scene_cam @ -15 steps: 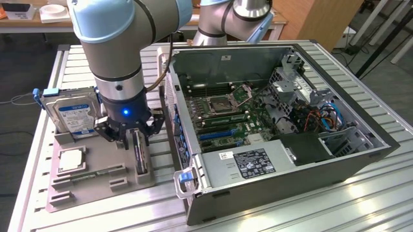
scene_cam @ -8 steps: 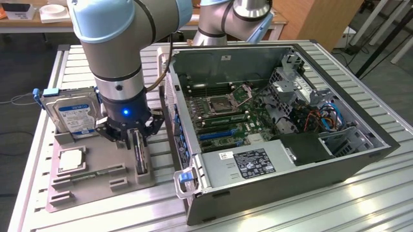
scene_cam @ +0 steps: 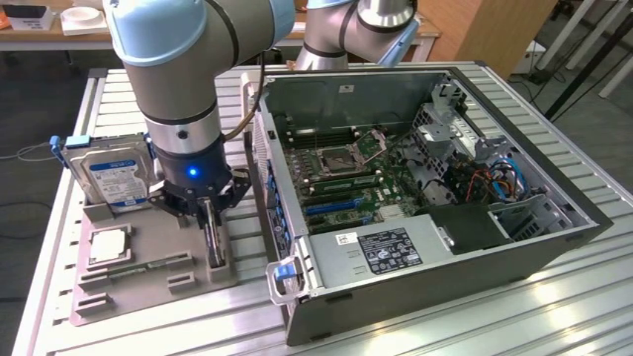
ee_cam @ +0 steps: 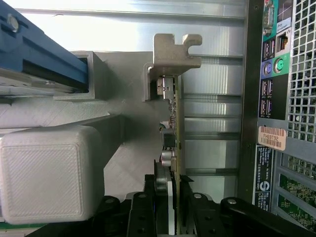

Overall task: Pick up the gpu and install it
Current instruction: 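Pick up the gpu and move the gpu toward the slot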

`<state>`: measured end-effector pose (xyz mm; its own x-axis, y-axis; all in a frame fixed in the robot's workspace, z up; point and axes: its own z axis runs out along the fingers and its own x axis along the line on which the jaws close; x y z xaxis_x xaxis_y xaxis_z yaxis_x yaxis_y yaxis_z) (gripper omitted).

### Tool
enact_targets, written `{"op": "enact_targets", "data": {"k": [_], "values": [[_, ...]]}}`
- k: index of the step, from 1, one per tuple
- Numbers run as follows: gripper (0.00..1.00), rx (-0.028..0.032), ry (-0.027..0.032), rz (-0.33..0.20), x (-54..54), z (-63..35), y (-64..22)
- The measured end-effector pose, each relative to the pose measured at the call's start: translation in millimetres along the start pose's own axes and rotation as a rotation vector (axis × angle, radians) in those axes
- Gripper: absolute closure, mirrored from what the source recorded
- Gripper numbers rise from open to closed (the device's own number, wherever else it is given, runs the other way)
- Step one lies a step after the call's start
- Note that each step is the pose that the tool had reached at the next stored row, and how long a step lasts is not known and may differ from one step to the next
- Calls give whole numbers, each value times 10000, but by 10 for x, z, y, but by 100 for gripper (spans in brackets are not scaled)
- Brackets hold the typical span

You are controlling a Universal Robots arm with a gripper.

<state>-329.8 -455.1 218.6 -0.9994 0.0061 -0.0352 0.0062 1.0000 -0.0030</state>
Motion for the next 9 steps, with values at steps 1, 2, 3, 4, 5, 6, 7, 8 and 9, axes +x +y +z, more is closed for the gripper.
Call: {"op": "enact_targets", "data": {"k": [1, 2, 3, 4, 5, 6, 7, 8, 9], "values": [[71, 0, 0, 0, 0, 0, 0], [71, 0, 0, 0, 0, 0, 0], [71, 0, 0, 0, 0, 0, 0], [71, 0, 0, 0, 0, 0, 0], [71, 0, 0, 0, 0, 0, 0], [71, 0, 0, 0, 0, 0, 0], [71, 0, 0, 0, 0, 0, 0], [71, 0, 0, 0, 0, 0, 0], [71, 0, 0, 0, 0, 0, 0]]}}
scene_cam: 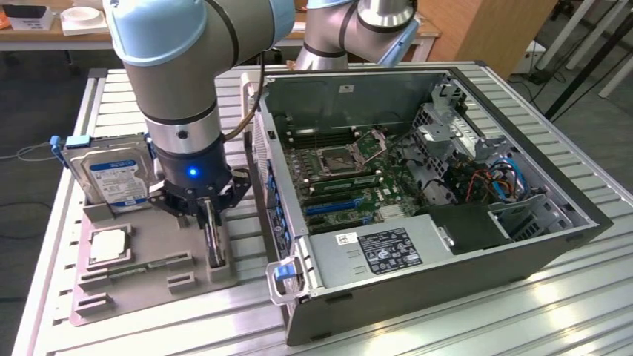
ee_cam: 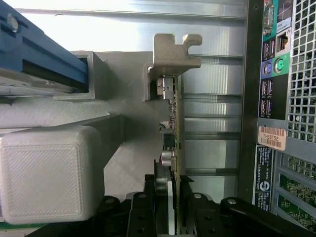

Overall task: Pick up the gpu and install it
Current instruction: 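Pick up the gpu and move the gpu toward the slot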

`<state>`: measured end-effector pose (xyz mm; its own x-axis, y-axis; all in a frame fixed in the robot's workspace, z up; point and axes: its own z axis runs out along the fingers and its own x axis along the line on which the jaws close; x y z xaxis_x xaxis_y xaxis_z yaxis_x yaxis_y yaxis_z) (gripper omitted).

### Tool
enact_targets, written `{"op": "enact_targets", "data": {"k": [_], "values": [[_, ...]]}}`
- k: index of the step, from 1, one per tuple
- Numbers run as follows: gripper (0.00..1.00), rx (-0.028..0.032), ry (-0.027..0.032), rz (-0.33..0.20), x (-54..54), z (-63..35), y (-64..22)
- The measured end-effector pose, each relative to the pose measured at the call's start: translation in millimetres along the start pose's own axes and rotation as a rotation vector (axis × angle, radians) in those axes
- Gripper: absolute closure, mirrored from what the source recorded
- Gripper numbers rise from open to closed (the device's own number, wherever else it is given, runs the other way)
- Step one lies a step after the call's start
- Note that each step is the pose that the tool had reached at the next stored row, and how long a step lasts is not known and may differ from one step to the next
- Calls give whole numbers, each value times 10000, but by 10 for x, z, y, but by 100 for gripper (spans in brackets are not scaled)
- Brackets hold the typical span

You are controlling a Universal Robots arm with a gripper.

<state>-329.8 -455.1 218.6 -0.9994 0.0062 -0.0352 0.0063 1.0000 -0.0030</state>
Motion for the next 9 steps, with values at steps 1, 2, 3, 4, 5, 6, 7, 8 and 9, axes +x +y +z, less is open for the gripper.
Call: {"op": "enact_targets", "data": {"k": [1, 2, 3, 4, 5, 6, 7, 8, 9], "values": [[71, 0, -1, 0, 0, 0, 0], [71, 0, 0, 0, 0, 0, 0], [71, 0, -1, -1, 0, 0, 0], [71, -1, 0, 0, 0, 0, 0], [69, 0, -1, 0, 0, 1, 0], [63, -1, -1, 0, 0, 1, 0], [63, 0, -1, 0, 0, 0, 0], [63, -1, -1, -1, 0, 0, 0], [63, -1, -1, 0, 0, 1, 0]]}}
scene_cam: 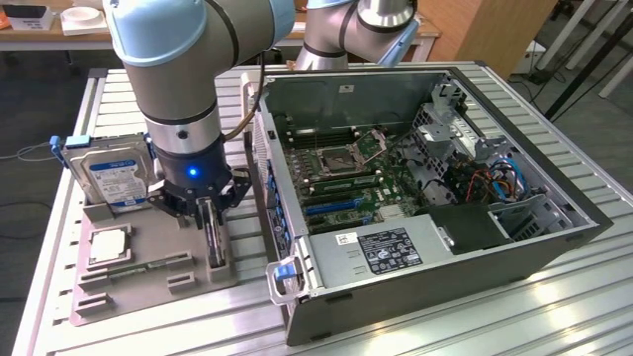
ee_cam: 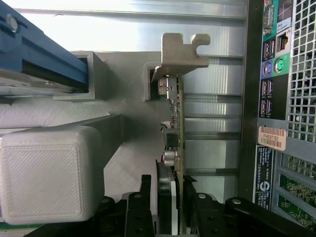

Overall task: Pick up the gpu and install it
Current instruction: 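Pick up the gpu and move the gpu toward the slot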

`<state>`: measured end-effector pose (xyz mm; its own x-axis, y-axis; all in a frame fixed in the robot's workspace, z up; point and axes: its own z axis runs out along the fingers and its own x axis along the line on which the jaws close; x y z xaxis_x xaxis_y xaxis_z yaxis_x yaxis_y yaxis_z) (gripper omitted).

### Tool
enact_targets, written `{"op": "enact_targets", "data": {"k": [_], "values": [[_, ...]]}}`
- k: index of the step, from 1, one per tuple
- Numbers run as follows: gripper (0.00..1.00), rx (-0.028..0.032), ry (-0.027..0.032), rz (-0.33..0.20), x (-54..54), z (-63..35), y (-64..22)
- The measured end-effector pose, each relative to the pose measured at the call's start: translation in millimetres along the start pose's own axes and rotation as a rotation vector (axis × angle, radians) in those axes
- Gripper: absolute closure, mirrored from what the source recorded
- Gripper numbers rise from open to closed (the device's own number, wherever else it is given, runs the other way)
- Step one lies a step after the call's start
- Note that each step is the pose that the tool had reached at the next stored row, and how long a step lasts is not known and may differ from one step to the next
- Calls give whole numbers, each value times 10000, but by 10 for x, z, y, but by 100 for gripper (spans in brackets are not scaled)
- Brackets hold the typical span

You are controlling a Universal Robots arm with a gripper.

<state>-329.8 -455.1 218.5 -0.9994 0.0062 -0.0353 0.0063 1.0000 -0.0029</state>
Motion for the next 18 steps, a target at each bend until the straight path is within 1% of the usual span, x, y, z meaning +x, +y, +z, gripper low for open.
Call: {"op": "enact_targets", "data": {"k": [6, 18], "values": [[63, 2, 2, -1, 0, 0, 0], [63, -1, 1, 0, 1, 33, 0]]}}
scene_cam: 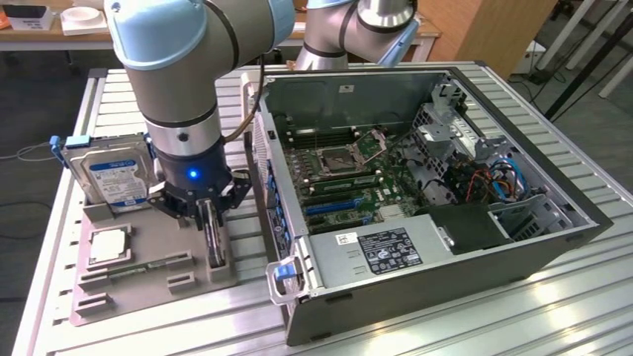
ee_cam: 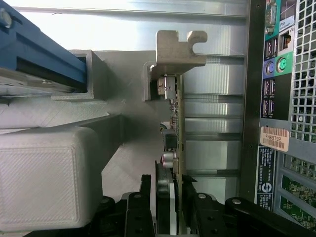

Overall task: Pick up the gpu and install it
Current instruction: 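Pick up the gpu and move the gpu toward the slot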

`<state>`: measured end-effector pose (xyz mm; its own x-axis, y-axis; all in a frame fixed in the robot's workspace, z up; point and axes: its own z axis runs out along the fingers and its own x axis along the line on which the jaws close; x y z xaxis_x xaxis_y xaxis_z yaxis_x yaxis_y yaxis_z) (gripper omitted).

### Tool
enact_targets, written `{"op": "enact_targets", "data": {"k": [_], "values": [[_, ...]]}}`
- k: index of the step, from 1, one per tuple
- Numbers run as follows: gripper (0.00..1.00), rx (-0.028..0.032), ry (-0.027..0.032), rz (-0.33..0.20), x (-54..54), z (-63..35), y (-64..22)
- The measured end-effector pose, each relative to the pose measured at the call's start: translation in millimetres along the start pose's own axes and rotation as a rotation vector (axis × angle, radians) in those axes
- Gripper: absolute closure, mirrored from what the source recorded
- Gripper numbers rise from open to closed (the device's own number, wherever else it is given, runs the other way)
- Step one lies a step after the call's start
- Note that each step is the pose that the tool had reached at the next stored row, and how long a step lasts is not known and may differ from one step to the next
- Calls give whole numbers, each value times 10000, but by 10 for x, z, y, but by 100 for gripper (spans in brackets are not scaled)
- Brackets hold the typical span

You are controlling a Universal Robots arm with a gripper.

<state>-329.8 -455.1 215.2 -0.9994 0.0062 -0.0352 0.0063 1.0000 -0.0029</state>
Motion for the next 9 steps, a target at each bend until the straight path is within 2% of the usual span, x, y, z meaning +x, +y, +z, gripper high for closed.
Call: {"op": "enact_targets", "data": {"k": [9], "values": [[63, 0, 0, 0, 0, 0, 0]]}}
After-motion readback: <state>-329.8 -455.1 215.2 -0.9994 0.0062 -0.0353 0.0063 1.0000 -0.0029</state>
